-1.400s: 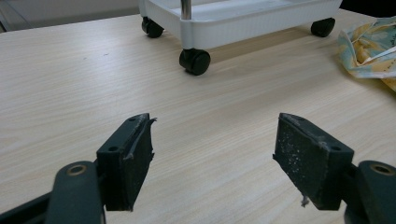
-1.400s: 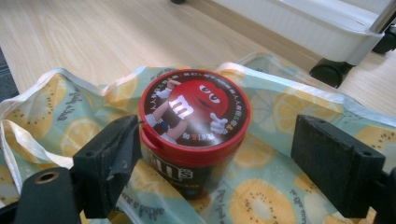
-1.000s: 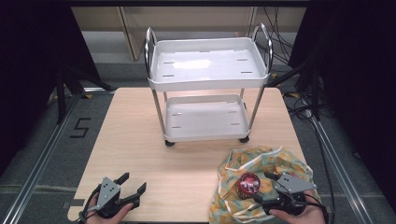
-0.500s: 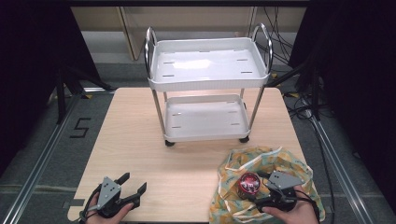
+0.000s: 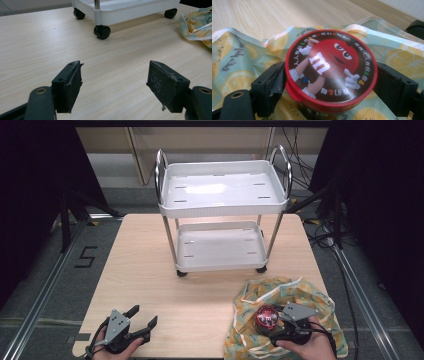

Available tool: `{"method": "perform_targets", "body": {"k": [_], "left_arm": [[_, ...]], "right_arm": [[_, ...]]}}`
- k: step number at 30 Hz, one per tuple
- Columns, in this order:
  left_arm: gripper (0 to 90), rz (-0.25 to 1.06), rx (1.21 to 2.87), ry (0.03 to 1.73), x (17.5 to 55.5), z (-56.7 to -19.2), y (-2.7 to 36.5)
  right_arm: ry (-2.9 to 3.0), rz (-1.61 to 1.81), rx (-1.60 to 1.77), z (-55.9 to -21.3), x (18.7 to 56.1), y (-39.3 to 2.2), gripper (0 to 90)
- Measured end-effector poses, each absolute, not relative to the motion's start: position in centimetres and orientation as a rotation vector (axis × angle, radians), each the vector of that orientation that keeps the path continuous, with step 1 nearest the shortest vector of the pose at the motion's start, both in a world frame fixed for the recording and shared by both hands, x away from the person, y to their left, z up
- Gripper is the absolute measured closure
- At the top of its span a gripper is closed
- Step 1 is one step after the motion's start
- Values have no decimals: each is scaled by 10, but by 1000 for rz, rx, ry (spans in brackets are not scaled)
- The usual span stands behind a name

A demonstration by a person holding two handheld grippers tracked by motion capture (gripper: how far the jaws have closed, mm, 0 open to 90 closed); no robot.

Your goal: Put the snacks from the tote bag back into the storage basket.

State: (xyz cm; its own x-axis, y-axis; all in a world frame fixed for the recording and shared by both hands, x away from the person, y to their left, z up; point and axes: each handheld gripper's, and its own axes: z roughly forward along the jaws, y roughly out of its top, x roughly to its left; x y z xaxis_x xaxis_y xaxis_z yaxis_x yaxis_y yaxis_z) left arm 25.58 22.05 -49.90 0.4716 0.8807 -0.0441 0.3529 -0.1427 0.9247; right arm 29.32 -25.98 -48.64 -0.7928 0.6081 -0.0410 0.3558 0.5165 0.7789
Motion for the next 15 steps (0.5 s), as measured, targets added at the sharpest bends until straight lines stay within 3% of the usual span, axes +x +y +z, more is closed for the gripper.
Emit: {"method": "perform_targets", "body": {"k": [9, 15], "left_arm": [[270, 658, 1717, 1064, 255, -499, 221], [270, 656, 1717, 1062, 256, -499, 221]], "right_arm": [[2440, 1167, 804, -490, 295, -259, 181], [2442, 1181, 803, -490, 294, -258, 238]]}}
